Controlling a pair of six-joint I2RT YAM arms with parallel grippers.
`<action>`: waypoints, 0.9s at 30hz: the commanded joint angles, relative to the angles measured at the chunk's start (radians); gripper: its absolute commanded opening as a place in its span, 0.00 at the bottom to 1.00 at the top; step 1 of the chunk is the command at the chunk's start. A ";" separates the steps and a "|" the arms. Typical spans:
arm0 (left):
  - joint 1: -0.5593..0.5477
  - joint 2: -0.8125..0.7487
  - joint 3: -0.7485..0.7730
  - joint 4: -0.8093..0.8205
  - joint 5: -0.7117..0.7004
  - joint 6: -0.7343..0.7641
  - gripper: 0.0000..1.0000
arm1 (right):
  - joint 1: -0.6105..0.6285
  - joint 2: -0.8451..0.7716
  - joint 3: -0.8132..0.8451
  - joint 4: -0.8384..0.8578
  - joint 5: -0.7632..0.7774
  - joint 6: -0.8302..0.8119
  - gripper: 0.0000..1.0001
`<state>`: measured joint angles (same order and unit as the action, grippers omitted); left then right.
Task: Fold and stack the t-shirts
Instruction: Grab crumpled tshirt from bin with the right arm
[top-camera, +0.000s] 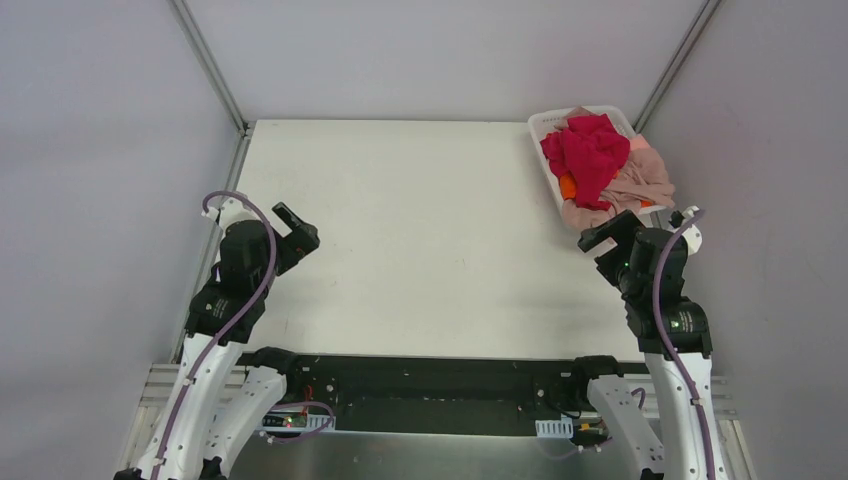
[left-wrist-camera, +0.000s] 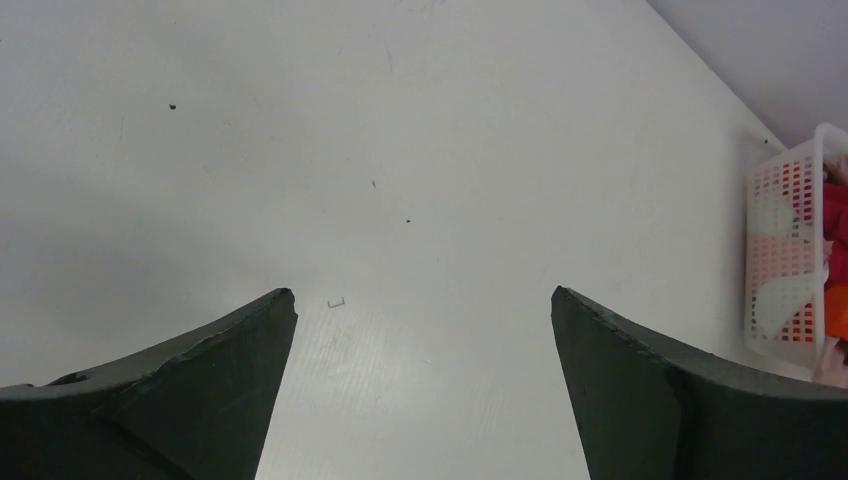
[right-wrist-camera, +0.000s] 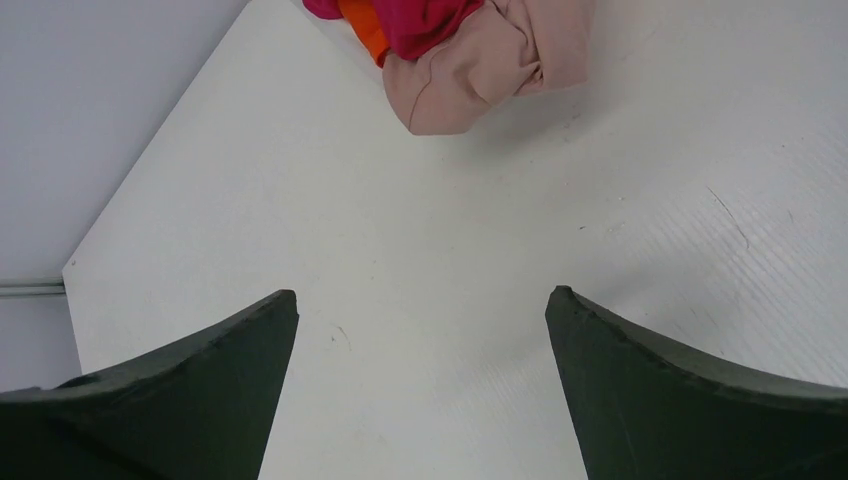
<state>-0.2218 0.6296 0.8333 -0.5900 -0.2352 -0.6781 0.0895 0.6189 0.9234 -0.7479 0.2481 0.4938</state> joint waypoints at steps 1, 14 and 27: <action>-0.002 -0.012 0.020 -0.028 -0.026 -0.029 1.00 | -0.002 0.001 0.011 0.034 -0.022 -0.038 0.99; -0.002 0.078 -0.005 -0.027 -0.047 0.009 1.00 | -0.004 0.445 0.339 0.224 0.072 -0.262 0.99; -0.002 0.094 -0.024 -0.014 -0.087 0.017 1.00 | -0.066 0.987 0.646 0.336 0.115 -0.459 0.99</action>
<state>-0.2218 0.7162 0.8200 -0.6109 -0.2855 -0.6838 0.0441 1.4998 1.4765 -0.4641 0.3187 0.1192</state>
